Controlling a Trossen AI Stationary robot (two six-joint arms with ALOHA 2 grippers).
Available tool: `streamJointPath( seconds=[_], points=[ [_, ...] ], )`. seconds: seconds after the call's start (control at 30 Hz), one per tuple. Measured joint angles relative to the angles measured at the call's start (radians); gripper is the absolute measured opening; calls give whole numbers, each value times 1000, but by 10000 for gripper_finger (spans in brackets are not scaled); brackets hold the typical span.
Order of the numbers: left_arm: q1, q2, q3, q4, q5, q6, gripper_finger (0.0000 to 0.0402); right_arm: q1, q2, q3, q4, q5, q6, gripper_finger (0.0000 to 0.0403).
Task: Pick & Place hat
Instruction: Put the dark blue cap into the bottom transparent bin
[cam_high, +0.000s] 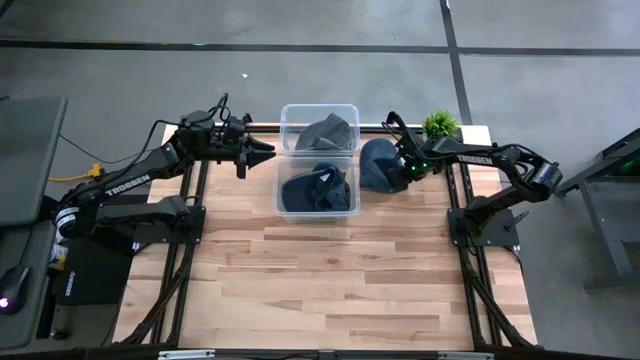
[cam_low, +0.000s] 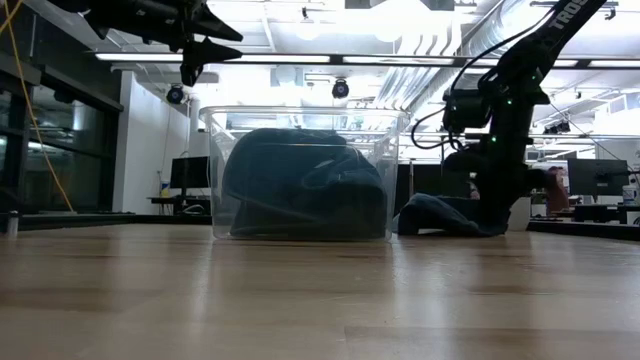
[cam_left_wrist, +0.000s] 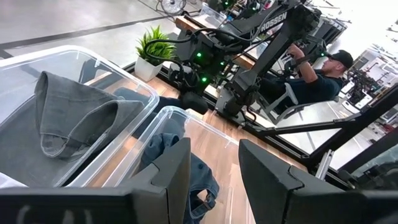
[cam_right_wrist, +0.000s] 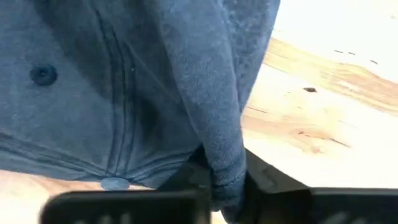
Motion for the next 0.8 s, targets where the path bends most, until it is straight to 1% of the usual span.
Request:
streamJointPath(
  seconds=[0.03,0.07,0.17,0.27,0.37,0.5,0.8],
  points=[
    [0,0,0,0,1,0,136,0,0,0,-4,8,-1,21],
    [0,0,0,0,2,0,136,0,0,0,-9,18,-1,15],
    [0,0,0,0,3,0,136,0,0,0,-27,37,13,18],
    [0,0,0,0,3,0,136,3,-7,1,-49,7,3,9],
    [0,0,0,0,14,0,136,24,-32,13,-104,12,14,9],
    [0,0,0,0,48,-2,136,55,-90,42,-161,17,14,8],
    [0,0,0,0,52,4,136,125,-274,124,-335,6,83,8]
  ],
)
